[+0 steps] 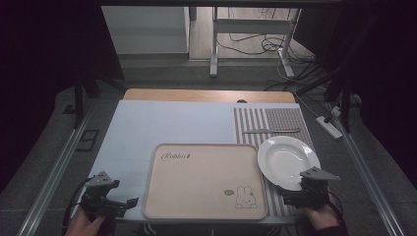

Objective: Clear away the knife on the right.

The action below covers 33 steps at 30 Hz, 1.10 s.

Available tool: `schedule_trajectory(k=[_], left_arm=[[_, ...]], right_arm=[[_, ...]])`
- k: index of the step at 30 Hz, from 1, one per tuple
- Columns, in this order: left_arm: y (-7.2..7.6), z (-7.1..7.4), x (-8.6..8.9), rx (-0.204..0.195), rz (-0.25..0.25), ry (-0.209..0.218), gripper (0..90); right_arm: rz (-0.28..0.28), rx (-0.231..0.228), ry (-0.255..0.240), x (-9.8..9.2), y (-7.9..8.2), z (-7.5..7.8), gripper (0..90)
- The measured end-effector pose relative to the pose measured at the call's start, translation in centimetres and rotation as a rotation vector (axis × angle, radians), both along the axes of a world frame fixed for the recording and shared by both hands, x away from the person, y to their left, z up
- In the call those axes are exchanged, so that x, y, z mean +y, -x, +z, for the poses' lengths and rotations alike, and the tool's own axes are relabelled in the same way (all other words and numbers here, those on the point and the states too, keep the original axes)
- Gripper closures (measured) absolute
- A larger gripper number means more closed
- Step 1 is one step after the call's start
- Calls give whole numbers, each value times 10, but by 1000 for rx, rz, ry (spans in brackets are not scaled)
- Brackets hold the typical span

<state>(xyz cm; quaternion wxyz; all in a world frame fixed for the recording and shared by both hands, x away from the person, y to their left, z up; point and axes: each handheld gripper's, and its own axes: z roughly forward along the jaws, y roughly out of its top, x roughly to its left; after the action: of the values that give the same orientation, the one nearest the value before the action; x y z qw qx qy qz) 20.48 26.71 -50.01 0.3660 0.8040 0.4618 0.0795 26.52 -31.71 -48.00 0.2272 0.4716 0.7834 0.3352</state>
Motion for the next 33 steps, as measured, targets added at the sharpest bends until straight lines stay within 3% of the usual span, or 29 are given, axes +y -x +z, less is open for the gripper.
schedule_trajectory(k=[15, 33], left_arm=[[0, 0, 0, -1, -1, 0, 4], [0, 0, 0, -1, 0, -2, 5]], right_arm=[[57, 7, 55, 7, 0, -1, 0], [42, 8, 60, 7, 0, -1, 0]])
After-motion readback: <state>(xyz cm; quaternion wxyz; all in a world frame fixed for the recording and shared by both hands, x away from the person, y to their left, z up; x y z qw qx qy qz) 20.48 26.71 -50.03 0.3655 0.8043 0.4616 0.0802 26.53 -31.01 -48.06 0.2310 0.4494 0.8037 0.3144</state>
